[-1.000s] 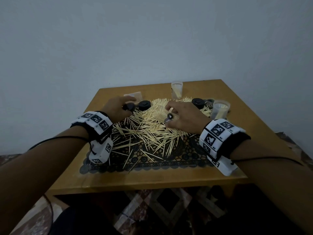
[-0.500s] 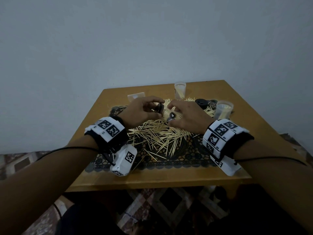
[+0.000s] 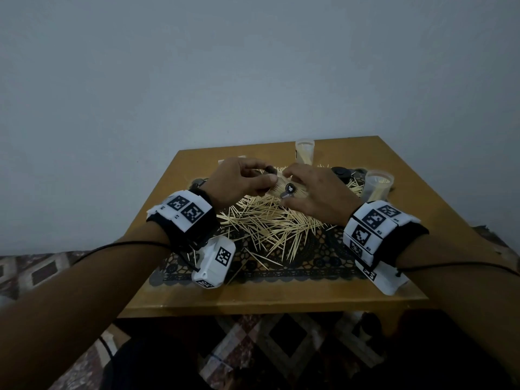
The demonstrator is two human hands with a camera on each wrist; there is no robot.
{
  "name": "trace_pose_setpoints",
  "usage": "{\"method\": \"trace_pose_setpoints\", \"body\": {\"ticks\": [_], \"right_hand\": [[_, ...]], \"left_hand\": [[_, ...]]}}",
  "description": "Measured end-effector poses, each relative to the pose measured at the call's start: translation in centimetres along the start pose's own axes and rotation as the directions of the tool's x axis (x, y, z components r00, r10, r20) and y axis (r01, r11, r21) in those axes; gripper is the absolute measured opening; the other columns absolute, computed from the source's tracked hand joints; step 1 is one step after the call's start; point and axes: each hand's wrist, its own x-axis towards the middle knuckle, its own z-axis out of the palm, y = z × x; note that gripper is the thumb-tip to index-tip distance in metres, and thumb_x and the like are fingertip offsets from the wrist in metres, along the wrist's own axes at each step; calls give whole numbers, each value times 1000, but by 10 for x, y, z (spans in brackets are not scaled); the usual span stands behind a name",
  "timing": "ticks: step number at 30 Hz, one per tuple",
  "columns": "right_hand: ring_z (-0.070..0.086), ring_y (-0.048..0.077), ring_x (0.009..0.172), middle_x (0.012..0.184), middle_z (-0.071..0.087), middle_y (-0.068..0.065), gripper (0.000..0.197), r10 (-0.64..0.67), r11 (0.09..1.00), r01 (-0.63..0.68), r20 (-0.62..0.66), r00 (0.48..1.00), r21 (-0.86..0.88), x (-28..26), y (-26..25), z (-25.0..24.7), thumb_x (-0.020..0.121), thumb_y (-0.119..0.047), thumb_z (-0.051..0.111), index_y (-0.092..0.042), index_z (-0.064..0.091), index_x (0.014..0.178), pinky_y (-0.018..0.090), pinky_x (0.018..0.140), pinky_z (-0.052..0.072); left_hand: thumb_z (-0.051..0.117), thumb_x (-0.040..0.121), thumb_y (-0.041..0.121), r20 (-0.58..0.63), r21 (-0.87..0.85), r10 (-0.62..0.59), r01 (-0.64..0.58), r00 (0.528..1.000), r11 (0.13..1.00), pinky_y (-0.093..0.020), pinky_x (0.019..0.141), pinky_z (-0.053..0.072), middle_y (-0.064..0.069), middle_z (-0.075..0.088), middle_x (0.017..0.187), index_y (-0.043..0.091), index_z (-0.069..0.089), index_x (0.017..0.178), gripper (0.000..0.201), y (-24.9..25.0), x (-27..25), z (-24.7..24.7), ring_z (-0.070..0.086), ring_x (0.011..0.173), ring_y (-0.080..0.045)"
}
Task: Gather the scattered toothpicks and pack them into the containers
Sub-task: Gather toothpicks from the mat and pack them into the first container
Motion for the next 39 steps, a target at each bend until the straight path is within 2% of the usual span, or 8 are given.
{"method": "trace_pose_setpoints", "body": {"ticks": [4, 7, 14, 19, 23, 29, 33, 39], "right_hand": [[61, 17, 75, 94, 65, 4, 46, 53, 996, -52, -7, 999, 68, 0, -2, 1, 79, -35, 77, -11, 54, 112, 26, 62, 46], [61, 18, 70, 87, 66, 4, 43, 80, 988, -78, -9, 997, 137, 0, 0, 0, 80, -37, 76, -11, 53, 105, 28, 59, 44], [60, 16, 67, 88, 65, 5, 38, 83, 976, -78, -13, 996, 203, 0, 1, 0, 79, -34, 78, -10, 56, 98, 31, 58, 45], [64, 16, 75, 86, 67, -2, 37, 79, 967, -71, -22, 997, 246, 0, 1, -1, 79, -40, 77, -14, 59, 98, 34, 66, 51], [59, 8, 66, 83, 66, -3, 37, 40, 972, -28, -47, 998, 234, -1, 0, -1, 78, -37, 79, -13, 59, 97, 24, 59, 42], [61, 8, 70, 84, 65, -7, 36, 26, 971, -11, -61, 998, 238, 0, -1, -2, 77, -36, 79, -14, 60, 98, 24, 60, 45], [54, -7, 58, 74, 57, -17, 32, 18, 979, -3, -71, 997, 206, -1, -3, -3, 76, -28, 81, -18, 55, 91, 9, 54, 36], [61, 13, 69, 81, 66, -1, 42, 26, 985, -3, -127, 992, 175, 1, -1, -2, 74, -38, 82, -9, 61, 96, 27, 59, 48]], "left_hand": [[65, 90, 20, 25, 44, 5, -6, 1000, 999, -23, 71, 50, 0, 71, 95, 16, 68, 114, 24, 7, 4, 0, 61, 78, -8], [64, 87, 14, 59, 10, 17, -18, 998, 1000, -31, 78, 50, 8, 67, 109, 26, 57, 130, 45, 7, 7, -3, 58, 86, -15], [77, 79, 27, -122, 173, 159, -137, 980, 975, -42, 74, 56, -5, 71, 90, 11, 67, 94, 24, 8, 4, 6, 67, 79, -24], [69, 82, 0, -42, 20, 136, -135, 990, 991, -21, 72, 52, -3, 68, 95, 3, 60, 99, 19, 15, 1, 3, 66, 82, -8], [78, 78, 13, -143, 92, 185, -173, 972, 981, -38, 76, 56, -11, 70, 90, 7, 62, 89, 20, 13, -1, 9, 67, 80, -25], [76, 77, 6, -99, 35, 157, -155, 983, 987, -34, 80, 54, -6, 70, 94, 16, 56, 86, 24, 14, -4, 8, 68, 86, -17], [81, 73, 11, -209, 99, 169, -151, 963, 984, -42, 79, 57, -6, 69, 88, 13, 59, 84, 25, 10, -9, 15, 68, 83, -22], [80, 74, 14, -275, 86, 147, -129, 950, 988, -43, 81, 55, -7, 69, 89, 18, 57, 84, 26, 16, -6, 25, 67, 86, -22]]}}
